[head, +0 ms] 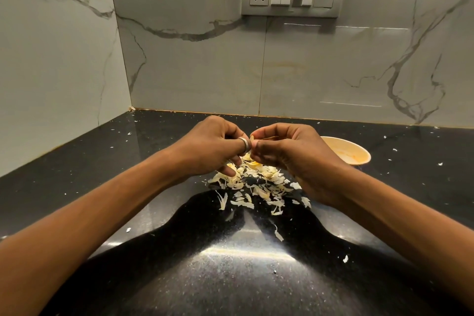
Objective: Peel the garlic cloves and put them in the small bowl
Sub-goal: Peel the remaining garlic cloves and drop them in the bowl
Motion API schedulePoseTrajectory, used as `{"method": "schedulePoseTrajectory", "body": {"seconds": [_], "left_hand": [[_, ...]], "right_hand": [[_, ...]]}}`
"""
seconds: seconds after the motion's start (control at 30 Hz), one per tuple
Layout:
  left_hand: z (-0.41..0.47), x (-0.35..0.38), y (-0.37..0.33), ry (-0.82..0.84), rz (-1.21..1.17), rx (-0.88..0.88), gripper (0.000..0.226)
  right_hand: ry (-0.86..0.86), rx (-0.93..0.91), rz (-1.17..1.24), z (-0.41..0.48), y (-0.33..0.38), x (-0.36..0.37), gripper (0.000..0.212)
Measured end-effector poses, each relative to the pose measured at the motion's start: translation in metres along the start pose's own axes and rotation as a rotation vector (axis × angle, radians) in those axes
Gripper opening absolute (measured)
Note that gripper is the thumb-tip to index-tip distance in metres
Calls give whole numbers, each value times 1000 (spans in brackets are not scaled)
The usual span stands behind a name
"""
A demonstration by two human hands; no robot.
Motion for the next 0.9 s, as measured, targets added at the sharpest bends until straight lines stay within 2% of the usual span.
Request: {"method": "schedulePoseTrajectory", "body": {"seconds": [0.6, 0.9], "left_hand": [[-1, -1, -2, -3, -30, 2, 15], [0, -2, 1, -22, 9, -69, 20]], "right_hand": [[-29, -5, -45, 3, -2, -2, 15], [-79, -29, -58, 3, -2, -2, 8]]}}
Point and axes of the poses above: each hand's wrist, its own z-axis towards the middle knuckle, its own x-axis out of the palm, y = z × x, the point moved 4 cm from there along z, towards the middle knuckle, and after that the axes turned 14 degrees about y, right-handed, at the moved point
